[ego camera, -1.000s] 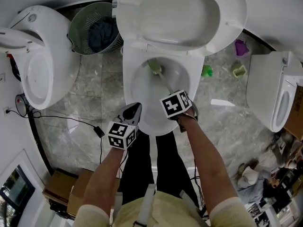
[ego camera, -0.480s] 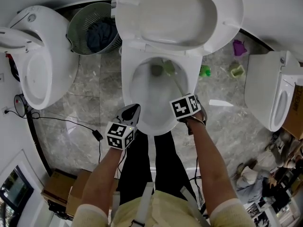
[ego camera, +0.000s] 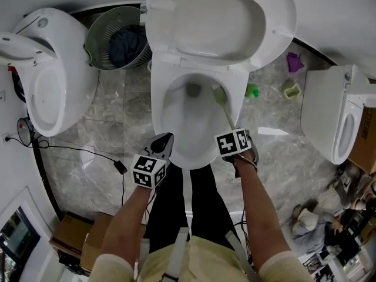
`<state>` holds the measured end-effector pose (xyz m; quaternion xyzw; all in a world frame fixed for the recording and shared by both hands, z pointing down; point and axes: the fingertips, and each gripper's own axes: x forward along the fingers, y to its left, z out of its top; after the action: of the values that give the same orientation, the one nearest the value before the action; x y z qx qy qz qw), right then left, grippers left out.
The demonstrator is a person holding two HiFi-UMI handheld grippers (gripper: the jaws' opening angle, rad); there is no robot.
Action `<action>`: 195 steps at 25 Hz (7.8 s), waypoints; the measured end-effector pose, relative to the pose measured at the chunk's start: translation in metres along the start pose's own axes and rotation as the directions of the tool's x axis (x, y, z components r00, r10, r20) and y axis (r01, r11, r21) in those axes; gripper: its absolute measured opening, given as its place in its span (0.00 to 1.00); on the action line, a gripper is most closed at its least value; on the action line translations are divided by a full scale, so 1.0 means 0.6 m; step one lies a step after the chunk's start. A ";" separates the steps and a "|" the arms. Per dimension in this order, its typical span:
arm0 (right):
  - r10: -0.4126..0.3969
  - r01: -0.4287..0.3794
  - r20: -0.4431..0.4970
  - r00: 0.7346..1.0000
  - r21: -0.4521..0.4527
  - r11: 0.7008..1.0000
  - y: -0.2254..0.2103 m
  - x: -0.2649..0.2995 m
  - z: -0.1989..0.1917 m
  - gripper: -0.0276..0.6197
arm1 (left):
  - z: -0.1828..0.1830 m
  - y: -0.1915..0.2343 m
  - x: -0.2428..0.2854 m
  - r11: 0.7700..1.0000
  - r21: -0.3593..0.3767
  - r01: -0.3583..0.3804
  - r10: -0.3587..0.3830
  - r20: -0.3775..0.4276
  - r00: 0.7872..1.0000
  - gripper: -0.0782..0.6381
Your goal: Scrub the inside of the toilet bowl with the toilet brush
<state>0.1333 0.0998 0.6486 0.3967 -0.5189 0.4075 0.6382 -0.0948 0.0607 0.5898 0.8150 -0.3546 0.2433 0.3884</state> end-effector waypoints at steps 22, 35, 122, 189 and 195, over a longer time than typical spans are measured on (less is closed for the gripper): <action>0.005 -0.052 -0.227 0.974 -0.199 0.979 0.063 -0.005 -0.138 0.08 | -0.022 -0.027 -0.025 1.000 -0.011 0.021 -0.021 -0.045 0.999 0.13; 0.085 -0.194 -0.324 0.942 -0.321 0.927 0.127 -0.011 -0.190 0.08 | -0.042 -0.016 -0.041 0.999 -0.030 -0.012 0.010 -0.052 0.999 0.13; 0.327 -0.376 0.189 0.926 0.374 0.848 0.073 -0.042 0.085 0.08 | 0.028 0.004 -0.061 0.997 0.030 -0.066 0.064 0.058 0.996 0.13; 0.463 -0.429 0.403 0.789 -0.178 0.886 0.145 -0.499 -0.070 0.08 | 0.220 -0.186 -0.322 0.993 0.092 0.068 -0.085 0.201 0.976 0.12; 0.482 -0.428 0.468 0.740 -0.224 0.875 0.153 -0.545 -0.046 0.09 | 0.237 -0.192 -0.339 0.992 0.110 0.054 -0.078 0.225 0.971 0.12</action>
<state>0.0147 0.1224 0.3298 0.3182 -0.7700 0.4041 0.3776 -0.1176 0.0767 0.3174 0.8679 -0.3567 0.1528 0.3102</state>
